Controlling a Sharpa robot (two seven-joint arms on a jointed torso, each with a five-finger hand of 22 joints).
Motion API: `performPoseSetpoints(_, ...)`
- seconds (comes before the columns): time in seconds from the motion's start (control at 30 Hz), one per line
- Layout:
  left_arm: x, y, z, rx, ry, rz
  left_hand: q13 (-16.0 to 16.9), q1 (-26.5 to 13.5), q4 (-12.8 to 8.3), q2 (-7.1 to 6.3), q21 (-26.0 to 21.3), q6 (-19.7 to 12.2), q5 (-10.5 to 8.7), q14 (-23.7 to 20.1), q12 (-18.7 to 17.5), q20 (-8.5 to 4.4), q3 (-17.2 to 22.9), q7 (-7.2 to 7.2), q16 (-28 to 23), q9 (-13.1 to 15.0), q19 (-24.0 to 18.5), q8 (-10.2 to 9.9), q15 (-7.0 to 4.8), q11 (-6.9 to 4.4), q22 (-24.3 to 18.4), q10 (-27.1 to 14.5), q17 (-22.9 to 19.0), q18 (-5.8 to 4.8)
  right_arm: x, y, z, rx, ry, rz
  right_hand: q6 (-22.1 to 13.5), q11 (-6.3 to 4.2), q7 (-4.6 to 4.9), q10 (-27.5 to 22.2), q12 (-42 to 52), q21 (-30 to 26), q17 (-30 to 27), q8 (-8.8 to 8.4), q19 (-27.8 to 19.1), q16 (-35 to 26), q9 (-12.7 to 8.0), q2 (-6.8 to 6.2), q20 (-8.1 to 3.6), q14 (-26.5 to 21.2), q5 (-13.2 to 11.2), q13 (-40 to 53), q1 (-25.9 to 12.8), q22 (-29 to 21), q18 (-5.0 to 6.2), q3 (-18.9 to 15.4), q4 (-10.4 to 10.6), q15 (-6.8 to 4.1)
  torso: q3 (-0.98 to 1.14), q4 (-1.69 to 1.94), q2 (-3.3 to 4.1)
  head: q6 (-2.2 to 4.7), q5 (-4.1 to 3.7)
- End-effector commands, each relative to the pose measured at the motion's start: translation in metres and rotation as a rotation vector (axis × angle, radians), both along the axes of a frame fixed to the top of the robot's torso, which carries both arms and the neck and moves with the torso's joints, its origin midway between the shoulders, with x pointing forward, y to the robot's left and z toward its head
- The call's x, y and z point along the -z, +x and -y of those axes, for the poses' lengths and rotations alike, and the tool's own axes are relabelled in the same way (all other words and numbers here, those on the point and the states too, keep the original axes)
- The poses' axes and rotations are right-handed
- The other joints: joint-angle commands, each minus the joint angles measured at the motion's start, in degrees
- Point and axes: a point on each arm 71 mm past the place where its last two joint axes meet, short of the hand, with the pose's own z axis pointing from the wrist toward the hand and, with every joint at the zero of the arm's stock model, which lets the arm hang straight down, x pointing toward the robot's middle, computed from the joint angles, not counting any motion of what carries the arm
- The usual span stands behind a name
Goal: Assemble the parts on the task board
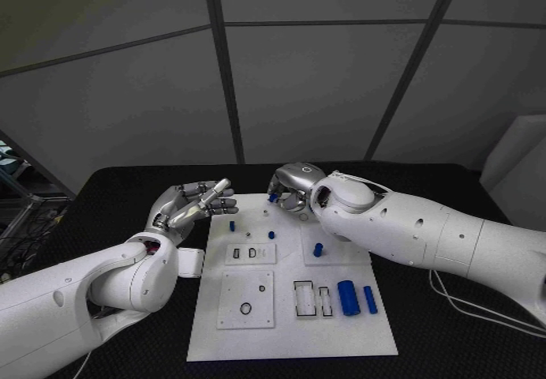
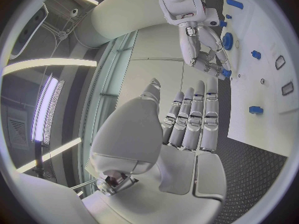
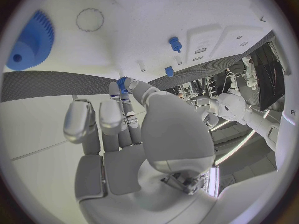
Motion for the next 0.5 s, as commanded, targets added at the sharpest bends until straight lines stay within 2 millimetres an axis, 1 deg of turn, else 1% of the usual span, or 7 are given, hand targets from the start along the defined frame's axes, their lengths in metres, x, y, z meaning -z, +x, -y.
performPoseSetpoints(0.03,-0.0016,0.0002,0.0018,0.016,-0.005,0.008,-0.1,-0.2,-0.3,0.48,0.3,0.2,-0.28,-0.4,-0.2,0.04,-0.2,0.33,-0.2,-0.1,0.3,-0.2,0.14,0.13,0.1,-0.3,0.1,-1.16,-0.0016,0.0023,-0.0011,0.008,0.005,0.010,0.3,0.26,0.08,0.3,-0.2,0.2,0.1,0.24,0.4,0.3,0.0,-0.25,0.02,1.1,-0.2,0.0,0.3,0.0,-0.39,0.2,0.1,-0.08,0.02,-0.10,0.05,-0.05,0.03)
performPoseSetpoints(0.27,-0.0016,0.0004,0.0022,0.017,-0.006,0.008,-0.1,-0.2,-0.3,0.48,0.3,0.2,-0.28,-0.5,-0.3,0.05,-0.2,0.34,-0.3,-0.1,0.3,-0.2,0.17,0.14,0.1,-0.3,0.1,-1.17,0.0013,0.0060,-0.0054,0.014,-0.010,-0.007,0.2,0.33,0.12,0.1,-0.2,0.2,0.0,0.13,0.3,0.4,0.0,-0.44,0.07,1.0,-0.3,-0.1,0.0,0.0,-0.37,0.3,0.3,-0.01,0.06,-0.12,0.10,-0.19,0.12)
performPoseSetpoints(0.33,-0.0016,0.0003,0.0024,0.017,-0.006,0.008,-0.1,-0.2,-0.3,0.48,0.3,0.2,-0.28,-0.5,-0.3,0.05,-0.2,0.34,-0.3,-0.1,0.3,-0.2,0.17,0.14,0.1,-0.3,0.1,-1.17,0.0018,0.0067,-0.0062,0.015,-0.013,-0.011,0.2,0.34,0.12,0.1,-0.2,0.2,0.0,0.12,0.3,0.4,0.0,-0.46,0.08,1.0,-0.3,-0.1,0.0,0.0,-0.36,0.3,0.3,0.00,0.09,-0.16,0.09,-0.23,0.18)
performPoseSetpoints(0.5,-0.0017,0.0003,0.0027,0.018,-0.006,0.007,-0.1,-0.3,-0.3,0.49,0.3,0.2,-0.27,-0.5,-0.3,0.06,-0.2,0.36,-0.3,-0.1,0.2,-0.3,0.20,0.16,0.1,-0.3,0.1,-1.18,0.0037,0.0088,-0.0082,0.018,-0.023,-0.022,0.2,0.36,0.14,0.1,-0.2,0.2,0.0,0.08,0.2,0.4,-0.1,-0.51,0.10,1.0,-0.3,-0.1,-0.1,-0.1,-0.35,0.3,0.3,0.02,0.07,-0.19,0.08,-0.30,0.21)
